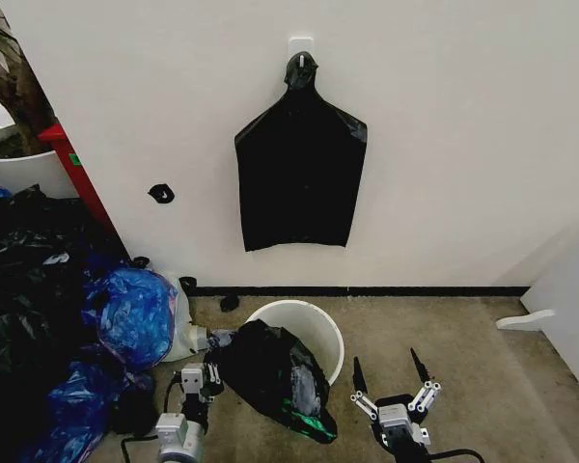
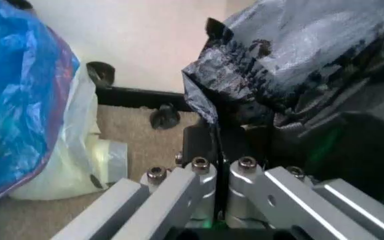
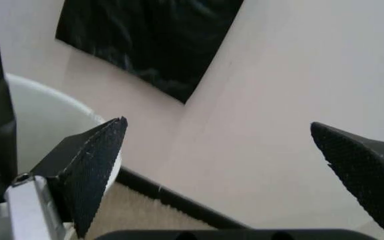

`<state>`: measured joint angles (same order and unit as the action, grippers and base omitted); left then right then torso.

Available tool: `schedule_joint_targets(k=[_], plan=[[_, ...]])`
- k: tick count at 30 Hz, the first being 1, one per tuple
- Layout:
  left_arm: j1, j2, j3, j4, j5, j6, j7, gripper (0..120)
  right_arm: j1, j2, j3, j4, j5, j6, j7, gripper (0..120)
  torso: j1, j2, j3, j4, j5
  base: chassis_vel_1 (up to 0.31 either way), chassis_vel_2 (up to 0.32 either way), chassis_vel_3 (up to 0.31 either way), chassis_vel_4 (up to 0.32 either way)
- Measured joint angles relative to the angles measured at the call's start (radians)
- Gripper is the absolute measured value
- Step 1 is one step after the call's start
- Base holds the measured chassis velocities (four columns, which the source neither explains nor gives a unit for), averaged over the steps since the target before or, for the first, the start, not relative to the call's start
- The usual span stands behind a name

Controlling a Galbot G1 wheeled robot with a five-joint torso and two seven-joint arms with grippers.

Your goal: Place the garbage bag over the trash bin.

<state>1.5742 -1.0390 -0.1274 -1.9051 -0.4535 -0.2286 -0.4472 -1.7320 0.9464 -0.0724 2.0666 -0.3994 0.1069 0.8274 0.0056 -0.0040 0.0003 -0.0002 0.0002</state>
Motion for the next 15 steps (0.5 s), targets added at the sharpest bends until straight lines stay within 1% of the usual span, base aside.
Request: schedule_joint_targets(k=[1, 2, 3, 6, 8, 9, 10, 12, 14, 15], plan=[[0.000, 0.000, 0.000, 0.000, 0.000, 0.000, 0.000, 0, 0.000, 0.000, 0.000, 0.000, 0.000, 0.000, 0.000, 100, 0.000, 0.000, 0.000, 0.0000, 0.0000, 0.000, 0.000, 0.000, 0.000], [0.001, 0.002, -0.002, -0.002, -0.009, -0.004, -0.004, 1, 0.003, 0.000, 0.000, -0.002, 0.013, 0.005, -0.004, 100, 0.000, 0.000, 0.000, -0.0008, -0.0003, 0.000, 0.000, 0.000, 0.000], [0.002, 0.006, -0.005, -0.007, -0.013, -0.006, -0.012, 4, 0.006, 0.001, 0.000, -0.006, 0.027, 0.007, -0.009, 100, 0.000, 0.000, 0.000, -0.0013, -0.0003, 0.000, 0.000, 0.000, 0.000], [0.012, 0.033, -0.020, -0.030, -0.014, 0.003, -0.053, 19, 0.021, 0.004, -0.001, -0.013, 0.117, 0.021, -0.038, 100, 0.000, 0.000, 0.000, -0.0006, 0.0020, 0.000, 0.000, 0.000, 0.000], [0.020, 0.058, -0.028, -0.049, -0.006, 0.023, -0.084, 26, 0.027, 0.004, -0.001, -0.007, 0.197, 0.032, -0.068, 100, 0.000, 0.000, 0.000, 0.0000, 0.0028, 0.000, 0.000, 0.000, 0.000], [0.020, 0.058, -0.028, -0.049, -0.006, 0.023, -0.084, 26, 0.027, 0.004, -0.001, -0.007, 0.197, 0.032, -0.068, 100, 0.000, 0.000, 0.000, 0.0000, 0.0028, 0.000, 0.000, 0.000, 0.000], [0.024, 0.073, -0.029, -0.061, -0.003, 0.037, -0.098, 30, 0.029, 0.004, -0.004, 0.003, 0.241, 0.040, -0.085, 100, 0.000, 0.000, 0.000, 0.0002, 0.0029, 0.000, 0.000, 0.000, 0.000], [0.042, 0.108, -0.029, -0.094, 0.005, 0.072, -0.131, 39, 0.035, 0.001, -0.006, 0.028, 0.366, 0.052, -0.128, 100, 0.000, 0.000, 0.000, -0.0004, 0.0025, 0.000, 0.000, 0.000, 0.000], [0.062, 0.127, -0.030, -0.125, 0.015, 0.104, -0.165, 48, 0.056, -0.002, -0.001, 0.051, 0.487, 0.058, -0.168, 100, 0.000, 0.000, 0.000, -0.0006, 0.0028, 0.000, 0.000, 0.000, 0.000], [0.076, 0.136, -0.033, -0.144, 0.019, 0.116, -0.182, 51, 0.074, -0.004, 0.005, 0.060, 0.549, 0.060, -0.193, 100, 0.000, 0.000, 0.000, -0.0005, 0.0022, 0.000, 0.000, 0.000, 0.000]])
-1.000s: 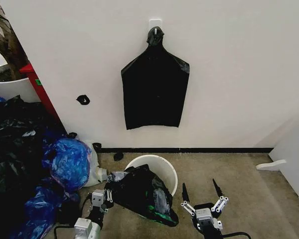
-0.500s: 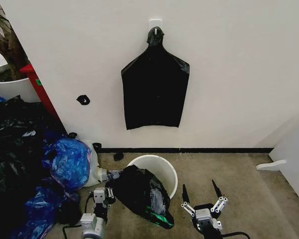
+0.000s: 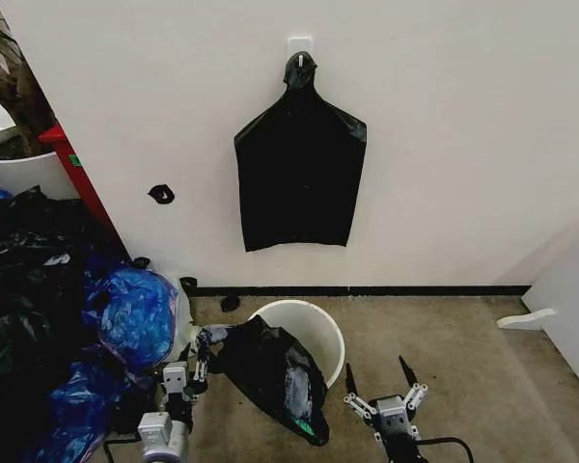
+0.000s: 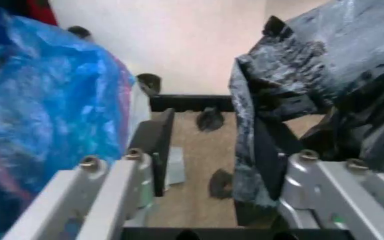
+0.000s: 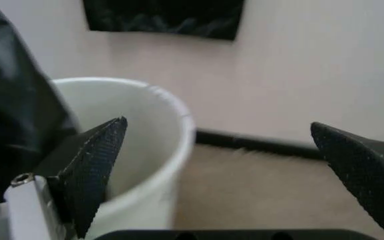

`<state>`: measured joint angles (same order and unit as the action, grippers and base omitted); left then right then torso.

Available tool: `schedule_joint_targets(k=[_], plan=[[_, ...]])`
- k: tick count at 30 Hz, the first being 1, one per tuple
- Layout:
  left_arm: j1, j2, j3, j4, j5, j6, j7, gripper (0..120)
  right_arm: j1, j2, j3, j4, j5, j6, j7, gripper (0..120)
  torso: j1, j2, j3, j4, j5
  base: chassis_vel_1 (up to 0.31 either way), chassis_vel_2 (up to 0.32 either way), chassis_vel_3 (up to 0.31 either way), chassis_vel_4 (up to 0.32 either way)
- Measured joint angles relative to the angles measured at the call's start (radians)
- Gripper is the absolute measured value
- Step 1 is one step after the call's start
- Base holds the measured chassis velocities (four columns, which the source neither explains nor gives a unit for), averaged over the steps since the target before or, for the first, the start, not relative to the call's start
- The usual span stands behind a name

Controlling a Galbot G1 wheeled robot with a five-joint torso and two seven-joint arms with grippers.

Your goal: Place the garbage bag over the trash bin.

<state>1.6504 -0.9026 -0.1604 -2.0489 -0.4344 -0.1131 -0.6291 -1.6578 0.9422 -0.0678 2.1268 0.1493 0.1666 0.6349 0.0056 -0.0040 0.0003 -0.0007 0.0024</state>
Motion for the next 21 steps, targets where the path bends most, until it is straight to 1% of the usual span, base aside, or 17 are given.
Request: schedule_joint_targets(k=[1, 2, 3, 4, 6, 8, 9, 11, 12, 13, 14, 15, 17, 18, 21], plan=[[0.012, 0.009, -0.004, -0.015, 0.004, 0.005, -0.010, 54, 0.020, -0.001, 0.006, 0.009, 0.048, 0.001, -0.018, 100, 0.000, 0.000, 0.000, 0.0001, -0.0004, 0.000, 0.000, 0.000, 0.000], [0.012, 0.009, -0.004, -0.015, 0.004, 0.005, -0.010, 54, 0.020, -0.001, 0.006, 0.009, 0.048, 0.001, -0.018, 100, 0.000, 0.000, 0.000, 0.0001, -0.0004, 0.000, 0.000, 0.000, 0.000], [0.026, 0.019, -0.010, -0.032, 0.013, 0.003, -0.017, 59, 0.052, -0.002, 0.016, 0.018, 0.119, 0.002, -0.043, 100, 0.000, 0.000, 0.000, 0.0007, -0.0009, 0.000, 0.000, 0.000, 0.000], [0.034, 0.027, -0.015, -0.041, 0.022, -0.009, -0.017, 63, 0.071, 0.000, 0.022, 0.021, 0.158, 0.002, -0.056, 100, 0.000, 0.000, 0.000, 0.0006, -0.0011, 0.000, 0.000, 0.000, 0.000], [0.050, 0.037, -0.040, -0.055, 0.044, -0.070, 0.005, 72, 0.128, 0.005, 0.039, 0.024, 0.255, 0.000, -0.100, 100, 0.000, 0.000, 0.000, 0.0001, -0.0015, 0.000, 0.000, 0.000, 0.000], [0.065, 0.038, -0.072, -0.058, 0.058, -0.145, 0.052, 79, 0.183, 0.005, 0.055, 0.014, 0.333, -0.016, -0.133, 100, 0.000, 0.000, 0.000, 0.0005, -0.0020, 0.000, 0.000, 0.000, 0.000], [0.065, 0.038, -0.072, -0.058, 0.058, -0.145, 0.052, 79, 0.183, 0.005, 0.055, 0.014, 0.333, -0.016, -0.133, 100, 0.000, 0.000, 0.000, 0.0005, -0.0020, 0.000, 0.000, 0.000, 0.000], [0.068, 0.033, -0.110, -0.044, 0.060, -0.258, 0.126, 88, 0.242, -0.002, 0.062, 0.003, 0.417, -0.067, -0.160, 100, 0.000, 0.000, 0.000, 0.0005, -0.0018, 0.000, 0.000, 0.000, 0.000], [0.065, 0.029, -0.131, -0.022, 0.060, -0.327, 0.177, 93, 0.276, -0.007, 0.062, -0.004, 0.463, -0.103, -0.172, 100, 0.000, 0.000, 0.000, 0.0005, -0.0021, 0.000, 0.000, 0.000, 0.000], [0.059, 0.025, -0.148, -0.001, 0.060, -0.379, 0.217, 97, 0.304, -0.011, 0.057, -0.011, 0.496, -0.135, -0.180, 100, 0.000, 0.000, 0.000, 0.0002, -0.0024, 0.000, 0.000, 0.000, 0.000], [0.052, 0.023, -0.160, 0.017, 0.060, -0.410, 0.241, 98, 0.325, -0.014, 0.053, -0.017, 0.517, -0.160, -0.189, 100, 0.000, 0.000, 0.000, 0.0003, -0.0025, 0.000, 0.000, 0.000, 0.000], [0.052, 0.023, -0.160, 0.017, 0.060, -0.410, 0.241, 98, 0.325, -0.014, 0.053, -0.017, 0.517, -0.160, -0.189, 100, 0.000, 0.000, 0.000, 0.0003, -0.0025, 0.000, 0.000, 0.000, 0.000], [0.041, 0.019, -0.176, 0.048, 0.053, -0.430, 0.255, 100, 0.368, -0.019, 0.044, -0.035, 0.551, -0.214, -0.214, 100, 0.000, 0.000, 0.000, 0.0003, -0.0023, 0.000, 0.000, 0.000, 0.000], [0.031, 0.014, -0.183, 0.068, 0.042, -0.420, 0.246, 100, 0.397, -0.018, 0.036, -0.053, 0.569, -0.250, -0.231, 100, 0.000, 0.000, 0.000, 0.0003, -0.0024, 0.000, 0.000, 0.000, 0.000], [0.008, 0.004, -0.184, 0.098, 0.019, -0.376, 0.204, 100, 0.445, -0.011, 0.023, -0.088, 0.585, -0.301, -0.262, 100, 0.000, 0.000, 0.000, 0.0004, -0.0023, 0.000, 0.000, 0.000, 0.000]])
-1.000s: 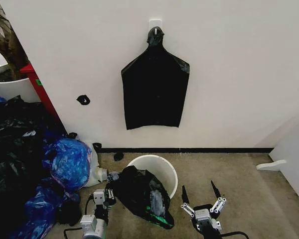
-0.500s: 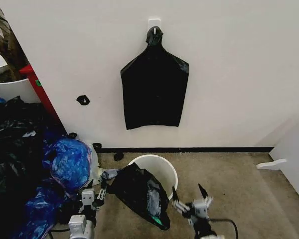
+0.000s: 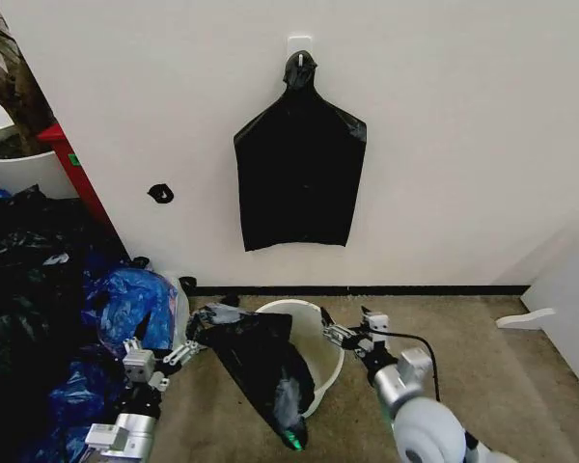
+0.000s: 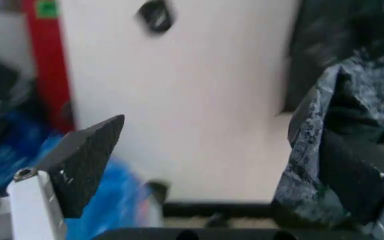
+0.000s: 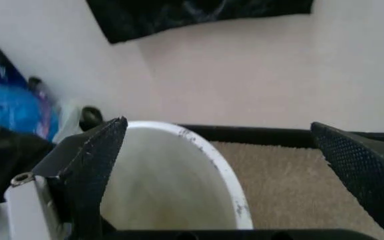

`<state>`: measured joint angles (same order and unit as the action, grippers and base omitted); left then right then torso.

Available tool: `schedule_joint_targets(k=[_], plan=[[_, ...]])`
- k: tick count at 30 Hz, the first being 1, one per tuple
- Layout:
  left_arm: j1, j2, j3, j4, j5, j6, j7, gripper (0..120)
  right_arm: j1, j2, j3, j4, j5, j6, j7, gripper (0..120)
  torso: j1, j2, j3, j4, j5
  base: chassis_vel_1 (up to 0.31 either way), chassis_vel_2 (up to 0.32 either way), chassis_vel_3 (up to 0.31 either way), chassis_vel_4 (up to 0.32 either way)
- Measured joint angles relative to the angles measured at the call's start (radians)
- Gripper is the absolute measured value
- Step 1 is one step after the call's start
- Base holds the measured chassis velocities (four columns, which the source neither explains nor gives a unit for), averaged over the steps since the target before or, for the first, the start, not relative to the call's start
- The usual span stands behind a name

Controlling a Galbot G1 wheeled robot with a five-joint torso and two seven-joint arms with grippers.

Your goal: Place the garbage bag over the trash bin.

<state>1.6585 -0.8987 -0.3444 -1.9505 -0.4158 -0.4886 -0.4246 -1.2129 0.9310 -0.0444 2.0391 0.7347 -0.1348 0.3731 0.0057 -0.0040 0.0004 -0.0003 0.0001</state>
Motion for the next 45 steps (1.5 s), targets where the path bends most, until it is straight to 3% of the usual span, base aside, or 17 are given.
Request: schedule_joint_targets(k=[10, 14, 19, 23, 25, 36, 42, 45], plan=[[-0.080, -0.030, 0.054, 0.098, -0.193, 0.039, 0.025, 100, 0.075, 0.008, -0.035, -0.104, -0.025, -0.070, -0.131, 100, 0.000, 0.000, 0.000, -0.0001, -0.0001, 0.000, 0.000, 0.000, 0.000], [-0.116, -0.037, 0.035, 0.095, -0.403, 0.035, 0.150, 100, 0.104, 0.005, -0.044, -0.143, -0.042, -0.139, -0.157, 98, 0.000, 0.000, 0.000, -0.0001, 0.0001, 0.000, 0.000, 0.000, 0.000], [-0.146, -0.043, 0.020, 0.113, -0.509, 0.016, 0.269, 100, 0.134, 0.012, -0.050, -0.177, -0.041, -0.168, -0.161, 89, 0.000, 0.000, 0.000, -0.0002, 0.0002, 0.000, 0.000, 0.000, 0.000], [-0.166, -0.054, 0.020, 0.118, -0.532, 0.012, 0.295, 100, 0.161, 0.021, -0.056, -0.196, -0.031, -0.220, -0.134, 69, 0.000, 0.000, 0.000, -0.0001, 0.0002, 0.000, 0.000, 0.000, 0.000], [-0.166, -0.056, 0.021, 0.118, -0.526, 0.011, 0.295, 100, 0.165, 0.021, -0.058, -0.197, -0.027, -0.235, -0.122, 66, 0.000, 0.000, 0.000, -0.0001, 0.0001, 0.000, 0.000, 0.000, 0.000], [-0.169, -0.071, 0.038, 0.111, -0.443, 0.010, 0.246, 100, 0.154, 0.021, -0.059, -0.131, 0.043, -0.320, 0.037, 23, 0.000, 0.000, 0.000, 0.0001, 0.0000, 0.000, 0.000, 0.000, 0.000], [-0.179, -0.080, 0.049, 0.116, -0.430, 0.013, 0.227, 100, 0.090, 0.029, -0.053, -0.096, 0.070, -0.292, 0.124, 7, 0.000, 0.000, 0.000, 0.0000, 0.0002, 0.000, 0.000, 0.000, 0.000], [-0.188, -0.081, 0.065, 0.105, -0.420, 0.014, 0.225, 100, -0.003, 0.044, -0.045, -0.019, 0.136, -0.226, 0.262, 7, 0.000, 0.000, 0.000, -0.0002, 0.0002, 0.000, 0.000, 0.000, 0.000]])
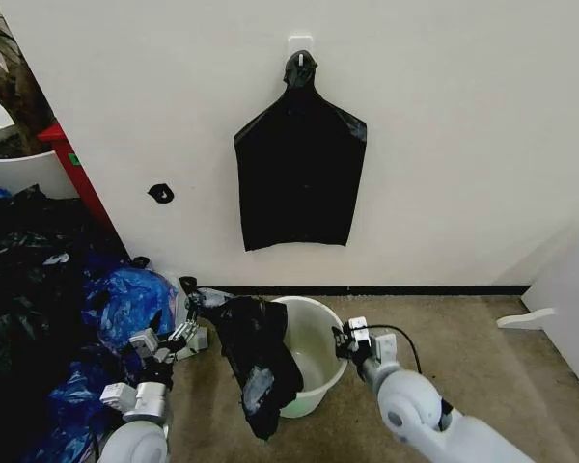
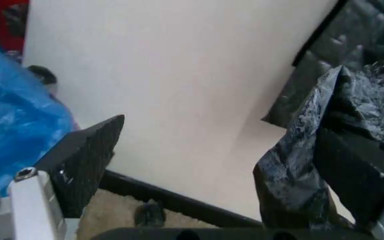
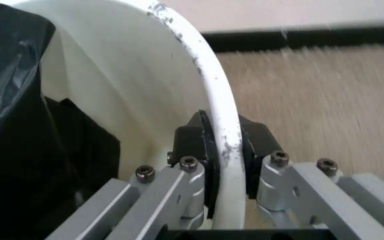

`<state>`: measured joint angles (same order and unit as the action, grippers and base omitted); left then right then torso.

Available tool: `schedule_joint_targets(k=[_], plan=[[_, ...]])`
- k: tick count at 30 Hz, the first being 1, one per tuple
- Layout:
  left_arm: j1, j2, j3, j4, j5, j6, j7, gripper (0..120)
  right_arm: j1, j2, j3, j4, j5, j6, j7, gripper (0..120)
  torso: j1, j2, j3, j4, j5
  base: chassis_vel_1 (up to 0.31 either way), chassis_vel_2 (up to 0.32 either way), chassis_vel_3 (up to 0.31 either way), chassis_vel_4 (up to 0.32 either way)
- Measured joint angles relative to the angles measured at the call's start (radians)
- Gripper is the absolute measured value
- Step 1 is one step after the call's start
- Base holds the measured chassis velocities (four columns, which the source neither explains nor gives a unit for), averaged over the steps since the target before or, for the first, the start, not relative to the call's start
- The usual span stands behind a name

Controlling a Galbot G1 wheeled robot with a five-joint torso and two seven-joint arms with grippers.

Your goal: Place the garbage bag over the trash bin.

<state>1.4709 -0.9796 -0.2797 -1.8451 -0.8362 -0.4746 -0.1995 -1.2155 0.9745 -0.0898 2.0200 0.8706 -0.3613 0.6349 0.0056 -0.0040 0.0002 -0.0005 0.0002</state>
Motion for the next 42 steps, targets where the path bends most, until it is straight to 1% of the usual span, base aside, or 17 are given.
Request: schedule_joint_targets(k=[1, 4, 8, 13, 17, 21, 22, 26, 27, 28, 32, 33, 34, 35, 39, 41, 42], plan=[[0.000, 0.000, 0.000, 0.000, 0.000, 0.000, 0.000, 100, 0.000, 0.000, 0.000, 0.000, 0.000, 0.000, 0.000, 7, 0.000, 0.000, 0.000, 0.0000, 0.0000, 0.000, 0.000, 0.000, 0.000], [-0.013, -0.003, 0.023, 0.002, 0.019, 0.001, 0.001, 100, -0.085, 0.026, 0.016, 0.060, 0.024, 0.050, 0.081, 6, 0.000, 0.000, 0.000, -0.0002, -0.0001, 0.000, 0.000, 0.000, 0.000], [-0.044, -0.014, 0.049, 0.008, 0.034, 0.016, 0.002, 100, -0.172, 0.078, 0.049, 0.099, 0.020, 0.121, 0.144, 5, 0.000, 0.000, 0.000, 0.0000, -0.0001, 0.000, 0.000, 0.000, 0.000], [-0.068, -0.013, 0.057, 0.014, 0.060, 0.041, -0.013, 100, -0.206, 0.123, 0.084, 0.098, 0.011, 0.171, 0.192, 5, 0.000, 0.000, 0.000, 0.0001, -0.0001, 0.000, 0.000, 0.000, 0.000], [-0.078, 0.012, 0.056, 0.027, 0.094, 0.084, 0.002, 100, -0.215, 0.158, 0.116, 0.075, -0.004, 0.229, 0.215, 5, 0.000, 0.000, 0.000, 0.0002, 0.0000, 0.000, 0.000, 0.000, 0.000], [-0.099, 0.048, 0.054, 0.076, 0.102, 0.102, 0.145, 100, -0.198, 0.189, 0.148, 0.041, -0.003, 0.259, 0.217, 5, 0.000, 0.000, 0.000, 0.0004, -0.0002, 0.000, 0.000, 0.000, 0.000], [-0.099, 0.048, 0.054, 0.076, 0.102, 0.102, 0.145, 100, -0.198, 0.189, 0.148, 0.041, -0.003, 0.259, 0.217, 5, 0.000, 0.000, 0.000, 0.0004, -0.0002, 0.000, 0.000, 0.000, 0.000], [-0.139, 0.064, 0.057, 0.124, 0.104, 0.111, 0.239, 100, -0.195, 0.200, 0.148, 0.031, -0.009, 0.266, 0.212, 5, 0.000, 0.000, 0.000, 0.0000, -0.0003, 0.000, 0.000, 0.000, 0.000], [-0.154, 0.072, 0.059, 0.145, 0.104, 0.111, 0.283, 100, -0.196, 0.203, 0.146, 0.031, -0.013, 0.267, 0.211, 5, 0.000, 0.000, 0.000, 0.0000, -0.0003, 0.000, 0.000, 0.000, 0.000], [-0.154, 0.072, 0.059, 0.145, 0.104, 0.111, 0.283, 100, -0.196, 0.203, 0.146, 0.031, -0.013, 0.267, 0.211, 5, 0.000, 0.000, 0.000, 0.0000, -0.0003, 0.000, 0.000, 0.000, 0.000], [-0.195, 0.081, 0.059, 0.223, 0.110, 0.080, 0.471, 100, -0.199, 0.211, 0.146, 0.031, -0.020, 0.278, 0.213, 5, 0.000, 0.000, 0.000, 0.0001, 0.0000, 0.000, 0.000, 0.000, 0.000], [-0.208, 0.081, 0.054, 0.253, 0.111, 0.062, 0.552, 100, -0.199, 0.212, 0.146, 0.031, -0.021, 0.282, 0.217, 5, 0.000, 0.000, 0.000, 0.0002, 0.0000, 0.000, 0.000, 0.000, 0.000], [-0.217, 0.080, 0.050, 0.271, 0.111, 0.049, 0.603, 100, -0.199, 0.212, 0.146, 0.031, -0.021, 0.284, 0.218, 5, 0.000, 0.000, 0.000, 0.0002, 0.0000, 0.000, 0.000, 0.000, 0.000], [-0.217, 0.080, 0.050, 0.271, 0.111, 0.049, 0.603, 100, -0.199, 0.212, 0.146, 0.031, -0.021, 0.284, 0.218, 5, 0.000, 0.000, 0.000, 0.0002, 0.0000, 0.000, 0.000, 0.000, 0.000], [-0.260, 0.073, 0.038, 0.358, 0.135, 0.001, 0.819, 100, -0.200, 0.208, 0.142, 0.031, -0.024, 0.285, 0.219, 5, 0.000, 0.000, 0.000, 0.0004, -0.0003, 0.000, 0.000, 0.000, 0.000], [-0.283, 0.071, 0.036, 0.391, 0.160, -0.013, 0.892, 100, -0.202, 0.207, 0.141, 0.034, -0.027, 0.285, 0.219, 5, 0.000, 0.000, 0.000, 0.0001, 0.0000, 0.000, 0.000, 0.000, 0.000], [-0.283, 0.071, 0.036, 0.391, 0.160, -0.013, 0.892, 100, -0.202, 0.207, 0.141, 0.034, -0.027, 0.285, 0.219, 5, 0.000, 0.000, 0.000, 0.0001, 0.0000, 0.000, 0.000, 0.000, 0.000]])
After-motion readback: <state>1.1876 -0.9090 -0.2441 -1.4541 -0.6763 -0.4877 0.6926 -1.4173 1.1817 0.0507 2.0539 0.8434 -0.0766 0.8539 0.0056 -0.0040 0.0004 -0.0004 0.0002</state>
